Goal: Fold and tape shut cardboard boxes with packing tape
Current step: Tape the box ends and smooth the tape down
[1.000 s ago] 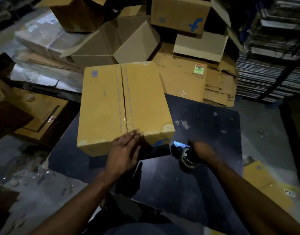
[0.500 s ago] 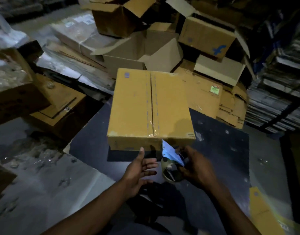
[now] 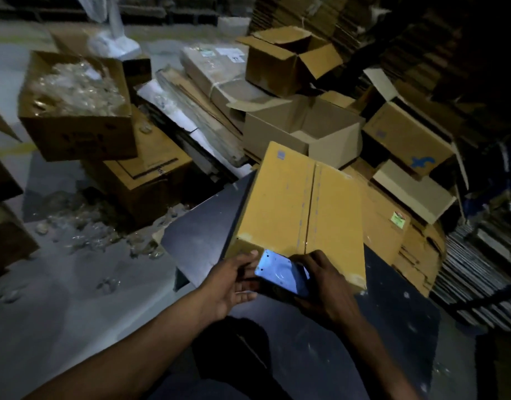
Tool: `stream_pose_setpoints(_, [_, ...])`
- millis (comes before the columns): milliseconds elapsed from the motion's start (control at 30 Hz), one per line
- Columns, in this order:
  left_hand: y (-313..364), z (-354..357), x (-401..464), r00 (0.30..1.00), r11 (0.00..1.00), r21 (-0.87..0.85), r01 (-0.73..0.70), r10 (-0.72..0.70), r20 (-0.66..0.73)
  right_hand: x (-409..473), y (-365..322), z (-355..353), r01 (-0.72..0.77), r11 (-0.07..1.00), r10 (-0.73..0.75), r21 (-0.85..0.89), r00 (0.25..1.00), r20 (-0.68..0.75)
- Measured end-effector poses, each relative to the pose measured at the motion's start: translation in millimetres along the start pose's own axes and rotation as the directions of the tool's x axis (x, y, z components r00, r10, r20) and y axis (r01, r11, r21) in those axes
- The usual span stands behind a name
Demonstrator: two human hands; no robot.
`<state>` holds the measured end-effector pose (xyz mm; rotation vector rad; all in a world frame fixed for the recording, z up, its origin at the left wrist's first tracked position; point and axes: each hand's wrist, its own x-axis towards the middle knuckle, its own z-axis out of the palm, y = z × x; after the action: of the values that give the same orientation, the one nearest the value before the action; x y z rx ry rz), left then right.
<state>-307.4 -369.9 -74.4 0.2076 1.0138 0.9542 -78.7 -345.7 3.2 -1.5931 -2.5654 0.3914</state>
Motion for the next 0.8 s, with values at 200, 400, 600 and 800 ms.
stream_pose_setpoints(200, [21.1,-24.9,32.0,0.969,0.998,-0.025,-0.057,0.049,-0.244,41.1,-36.7,-3.1,0.017,0.994,-0.019,0.107,1.000,0.012])
stream_pose_setpoints(400, [55.6,-69.4,76.2,0.831,0.957,0.197,-0.211,0.282,-0.479,77.2,-7.7,-11.3,0.206,0.967,-0.186,-0.146,0.972,0.141])
stream_pose_setpoints(600, [47.0,-65.0,94.8,0.850,0.954,0.228,-0.193,0.278,-0.447,87.9,27.5,-12.8,0.270,0.903,-0.203,-0.336,0.954,0.219])
stream_pose_setpoints(800, [26.8,-61.2,109.8,0.740,0.899,0.382,-0.213,0.404,-0.538,103.7,34.5,2.4,0.313,0.884,-0.226,-0.348,0.936,0.268])
